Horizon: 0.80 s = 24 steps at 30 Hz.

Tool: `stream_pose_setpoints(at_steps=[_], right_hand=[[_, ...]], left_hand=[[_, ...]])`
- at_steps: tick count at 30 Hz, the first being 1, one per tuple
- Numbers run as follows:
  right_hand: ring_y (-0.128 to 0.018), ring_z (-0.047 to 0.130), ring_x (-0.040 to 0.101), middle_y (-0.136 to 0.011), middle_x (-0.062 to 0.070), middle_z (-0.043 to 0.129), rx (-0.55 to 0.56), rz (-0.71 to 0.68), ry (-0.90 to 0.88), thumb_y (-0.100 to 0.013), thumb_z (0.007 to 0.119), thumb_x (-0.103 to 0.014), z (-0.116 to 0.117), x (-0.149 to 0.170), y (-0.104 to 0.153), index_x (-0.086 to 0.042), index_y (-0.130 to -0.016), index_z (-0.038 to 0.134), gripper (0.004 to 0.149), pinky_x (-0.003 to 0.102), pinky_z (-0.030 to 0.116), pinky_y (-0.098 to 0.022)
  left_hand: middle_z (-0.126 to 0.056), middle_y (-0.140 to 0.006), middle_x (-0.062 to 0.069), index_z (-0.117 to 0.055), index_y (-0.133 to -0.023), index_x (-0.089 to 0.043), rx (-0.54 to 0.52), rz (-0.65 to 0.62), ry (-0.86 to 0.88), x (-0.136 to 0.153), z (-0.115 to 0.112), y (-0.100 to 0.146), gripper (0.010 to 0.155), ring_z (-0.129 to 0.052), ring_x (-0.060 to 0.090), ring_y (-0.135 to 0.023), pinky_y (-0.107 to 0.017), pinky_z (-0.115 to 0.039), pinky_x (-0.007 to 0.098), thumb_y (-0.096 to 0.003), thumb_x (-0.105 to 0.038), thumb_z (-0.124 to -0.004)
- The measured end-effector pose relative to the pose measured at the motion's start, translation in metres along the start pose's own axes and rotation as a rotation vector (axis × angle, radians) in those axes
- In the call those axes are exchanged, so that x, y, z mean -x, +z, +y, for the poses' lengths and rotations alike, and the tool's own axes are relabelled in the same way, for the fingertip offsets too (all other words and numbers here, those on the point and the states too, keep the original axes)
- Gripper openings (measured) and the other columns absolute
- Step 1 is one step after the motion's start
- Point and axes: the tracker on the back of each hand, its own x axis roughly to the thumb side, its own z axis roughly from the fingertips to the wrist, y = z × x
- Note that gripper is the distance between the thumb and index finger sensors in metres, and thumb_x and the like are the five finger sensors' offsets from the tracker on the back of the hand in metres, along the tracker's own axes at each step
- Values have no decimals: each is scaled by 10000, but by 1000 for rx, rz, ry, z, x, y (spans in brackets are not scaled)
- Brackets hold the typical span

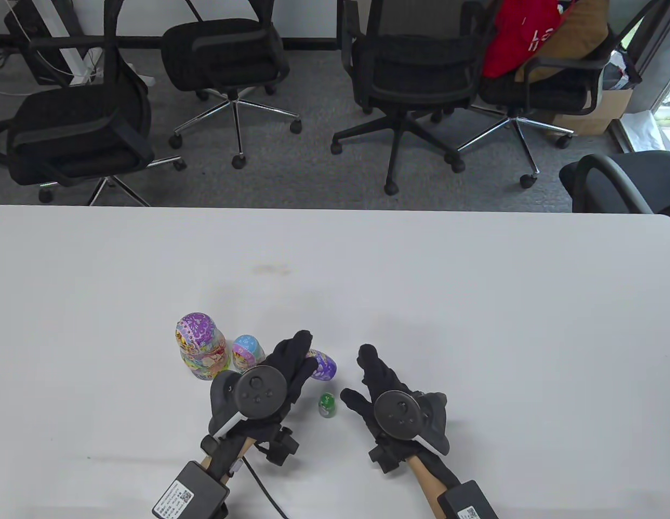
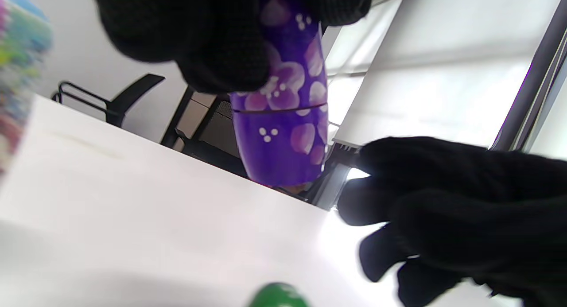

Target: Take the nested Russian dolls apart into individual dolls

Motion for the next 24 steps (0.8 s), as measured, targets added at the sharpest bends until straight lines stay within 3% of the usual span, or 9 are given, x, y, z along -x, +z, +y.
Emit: stream_pose_setpoints(at_steps=[8, 24], right_hand=[[-689, 898, 343, -964, 225, 750, 15, 65, -49, -451, 788, -427, -5, 15, -2, 35, -1059, 478, 825, 383, 853, -502], [-688, 897, 347, -960, 229, 753, 7, 73, -63, -455, 783, -429, -7, 17, -2, 40, -1057, 484, 820, 386, 851, -502]], left_hand=[[-842, -993, 260, -697, -1101, -75, 96, 54, -266, 8, -20, -5, 569, -993, 154, -520, -292, -935, 228, -587, -317, -673], [-839, -1010, 244, -702, -1103, -109, 194, 140, -386, 17, -46, -19, 560, -995, 156, -523, -293, -935, 227, -586, -322, -672]])
